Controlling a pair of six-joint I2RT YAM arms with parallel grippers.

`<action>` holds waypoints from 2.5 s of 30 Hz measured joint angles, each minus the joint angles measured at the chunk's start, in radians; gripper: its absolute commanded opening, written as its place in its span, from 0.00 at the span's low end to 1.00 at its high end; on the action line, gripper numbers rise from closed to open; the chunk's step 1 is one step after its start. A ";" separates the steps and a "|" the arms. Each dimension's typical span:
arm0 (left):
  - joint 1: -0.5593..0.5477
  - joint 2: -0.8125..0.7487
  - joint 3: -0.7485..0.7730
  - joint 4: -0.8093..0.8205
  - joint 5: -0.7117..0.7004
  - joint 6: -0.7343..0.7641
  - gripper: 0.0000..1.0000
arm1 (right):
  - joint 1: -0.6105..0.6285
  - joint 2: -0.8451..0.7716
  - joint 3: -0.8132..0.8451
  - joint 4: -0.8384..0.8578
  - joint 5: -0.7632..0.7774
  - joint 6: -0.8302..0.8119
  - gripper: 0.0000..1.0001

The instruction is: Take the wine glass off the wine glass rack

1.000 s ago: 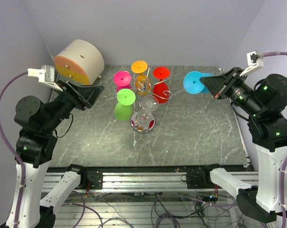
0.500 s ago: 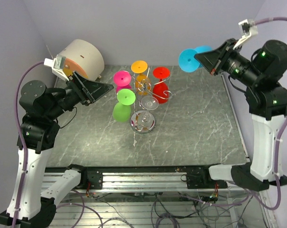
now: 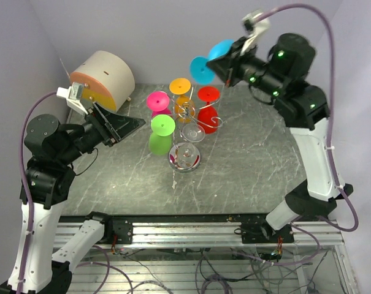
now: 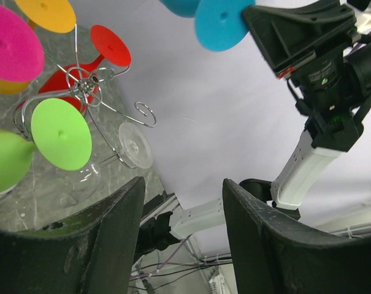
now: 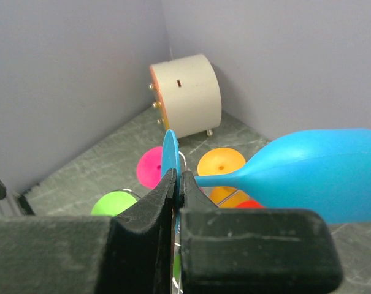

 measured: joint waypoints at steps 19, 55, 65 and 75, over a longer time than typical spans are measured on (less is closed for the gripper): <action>0.000 -0.120 -0.042 -0.106 -0.079 -0.311 0.63 | 1.094 -0.222 -0.832 0.713 1.139 -0.967 0.00; 0.000 -0.173 -0.202 -0.049 0.033 -0.518 0.67 | 1.112 -0.229 -1.077 1.044 1.070 -1.210 0.00; 0.000 -0.191 -0.237 -0.024 0.050 -0.540 0.55 | 1.112 -0.221 -1.120 1.136 1.038 -1.253 0.00; 0.000 -0.197 -0.285 0.019 0.069 -0.550 0.24 | 1.112 -0.217 -1.132 1.188 1.035 -1.278 0.00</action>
